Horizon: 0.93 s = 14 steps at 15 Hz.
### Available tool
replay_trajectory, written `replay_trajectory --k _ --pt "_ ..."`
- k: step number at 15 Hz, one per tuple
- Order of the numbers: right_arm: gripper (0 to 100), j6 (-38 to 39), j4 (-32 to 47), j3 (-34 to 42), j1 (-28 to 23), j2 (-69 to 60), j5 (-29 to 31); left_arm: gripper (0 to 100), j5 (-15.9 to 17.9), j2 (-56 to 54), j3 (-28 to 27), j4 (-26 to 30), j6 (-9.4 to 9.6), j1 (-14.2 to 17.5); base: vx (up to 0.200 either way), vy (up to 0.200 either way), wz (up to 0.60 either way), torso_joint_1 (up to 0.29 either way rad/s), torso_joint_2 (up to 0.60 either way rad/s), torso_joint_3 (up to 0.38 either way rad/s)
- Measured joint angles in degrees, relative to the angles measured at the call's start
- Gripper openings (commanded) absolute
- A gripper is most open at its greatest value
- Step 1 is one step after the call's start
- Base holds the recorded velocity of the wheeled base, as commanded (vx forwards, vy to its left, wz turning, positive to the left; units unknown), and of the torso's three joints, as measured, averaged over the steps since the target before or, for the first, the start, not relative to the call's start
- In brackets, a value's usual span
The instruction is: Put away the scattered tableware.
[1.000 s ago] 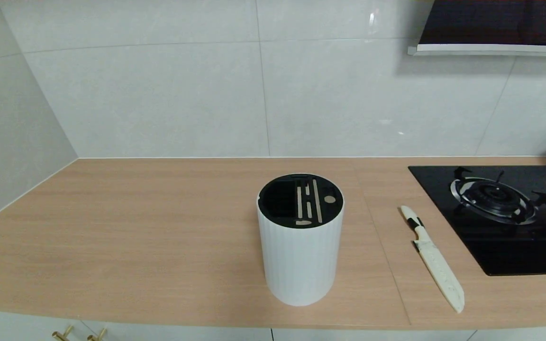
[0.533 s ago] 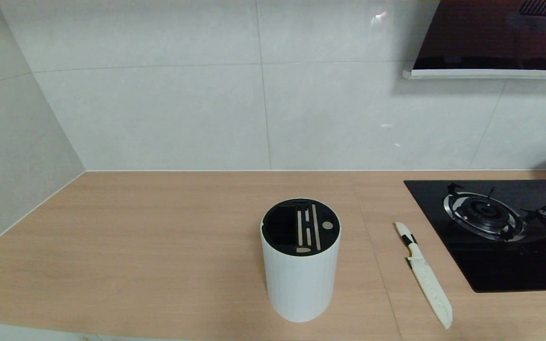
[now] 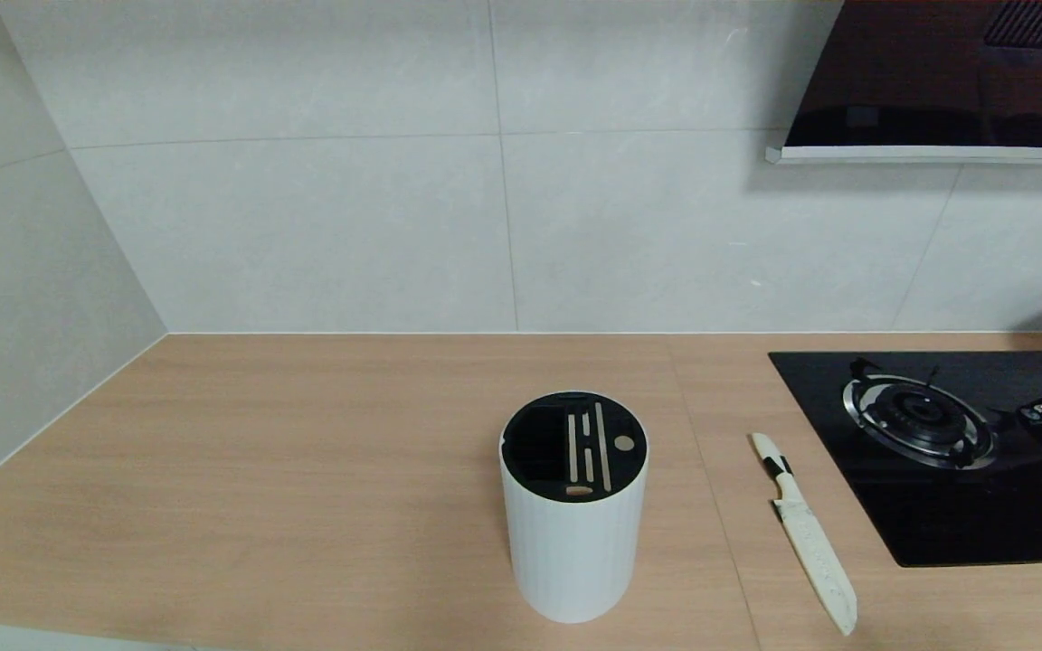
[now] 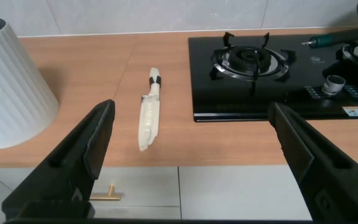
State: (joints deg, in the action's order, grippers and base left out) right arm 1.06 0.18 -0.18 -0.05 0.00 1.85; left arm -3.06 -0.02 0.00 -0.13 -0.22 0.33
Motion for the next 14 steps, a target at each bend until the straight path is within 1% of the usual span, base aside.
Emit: replay_trajectory --k 6,7,9,11,14 --pt "100 -2.6 0.0 0.0 0.0 0.0 -0.3 100 0.0 0.0 0.0 0.0 -0.02 0.0 0.000 0.000 0.00 0.000 0.00 0.000" --pt "100 -2.4 0.5 -0.8 0.1 0.3 -0.8 100 0.0 0.0 0.0 0.0 -0.02 0.0 0.000 0.000 0.00 0.000 0.00 0.000" --pt "100 -1.5 0.6 -6.7 0.9 2.2 -3.1 100 0.0 0.0 0.0 0.0 0.00 0.0 0.000 0.000 0.00 0.000 0.00 0.000" --pt "100 -1.1 1.1 -11.4 1.8 8.2 -5.8 100 0.0 0.0 0.0 0.0 -0.02 0.0 0.000 0.000 0.00 0.000 0.00 0.000" --pt "100 -0.7 0.8 -16.6 3.0 24.1 -8.3 100 0.0 0.0 0.0 0.0 -0.05 0.0 0.000 0.000 0.00 0.000 0.00 0.000"
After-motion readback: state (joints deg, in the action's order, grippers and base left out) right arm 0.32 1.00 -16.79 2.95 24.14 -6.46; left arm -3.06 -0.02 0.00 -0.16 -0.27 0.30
